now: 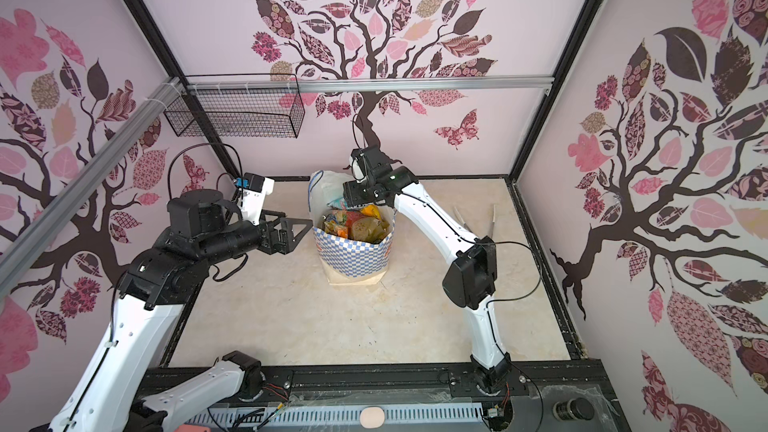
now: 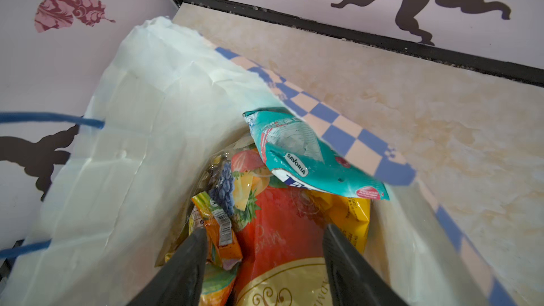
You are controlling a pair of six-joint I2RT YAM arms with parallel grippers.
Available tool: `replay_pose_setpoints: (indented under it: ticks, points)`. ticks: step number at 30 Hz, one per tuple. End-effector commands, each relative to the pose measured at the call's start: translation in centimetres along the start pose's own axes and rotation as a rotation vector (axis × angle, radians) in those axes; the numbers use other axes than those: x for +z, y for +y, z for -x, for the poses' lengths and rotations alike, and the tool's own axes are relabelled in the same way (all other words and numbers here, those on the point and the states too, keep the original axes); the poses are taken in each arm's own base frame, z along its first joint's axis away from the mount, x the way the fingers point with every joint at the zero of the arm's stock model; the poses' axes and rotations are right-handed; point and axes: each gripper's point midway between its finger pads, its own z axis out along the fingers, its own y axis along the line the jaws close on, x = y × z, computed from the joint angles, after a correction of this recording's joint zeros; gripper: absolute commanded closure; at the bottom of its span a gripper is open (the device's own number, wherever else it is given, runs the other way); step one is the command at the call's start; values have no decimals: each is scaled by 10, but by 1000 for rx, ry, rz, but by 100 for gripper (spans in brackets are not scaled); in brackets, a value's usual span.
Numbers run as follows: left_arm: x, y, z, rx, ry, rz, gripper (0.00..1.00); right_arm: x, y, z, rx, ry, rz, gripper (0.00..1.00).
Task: Take the snacks out of the paper bag
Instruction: Pick up the snack from the paper bag.
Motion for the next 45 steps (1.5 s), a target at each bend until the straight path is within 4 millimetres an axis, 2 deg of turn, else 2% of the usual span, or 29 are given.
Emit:
replay_pose_setpoints:
  ticks: [1,8,13,16,18,20,26,29,45]
  points:
    - [-12,-17,7,43,-17,-71,5,24,-15,3,22,-21,-87,28]
    - [-14,-18,6,54,-9,-65,6,61,-29,3,56,-50,-150,22]
    - [-11,-9,3,61,17,-21,6,86,-33,-9,77,-24,-153,21]
    - [-11,-6,1,63,21,-7,6,97,-35,-21,86,7,-150,25]
    - [-9,-6,0,59,26,-7,6,101,-34,-26,92,23,-143,31]
    - [-6,-4,-1,53,34,-3,6,101,-33,-28,99,31,-130,42]
    - [-5,2,0,44,21,27,6,82,-25,-13,100,-13,-111,85]
    - [-3,2,1,38,19,26,6,67,-19,0,92,-45,-95,98]
    - [-9,6,7,37,-8,60,5,-16,12,56,113,-204,14,100]
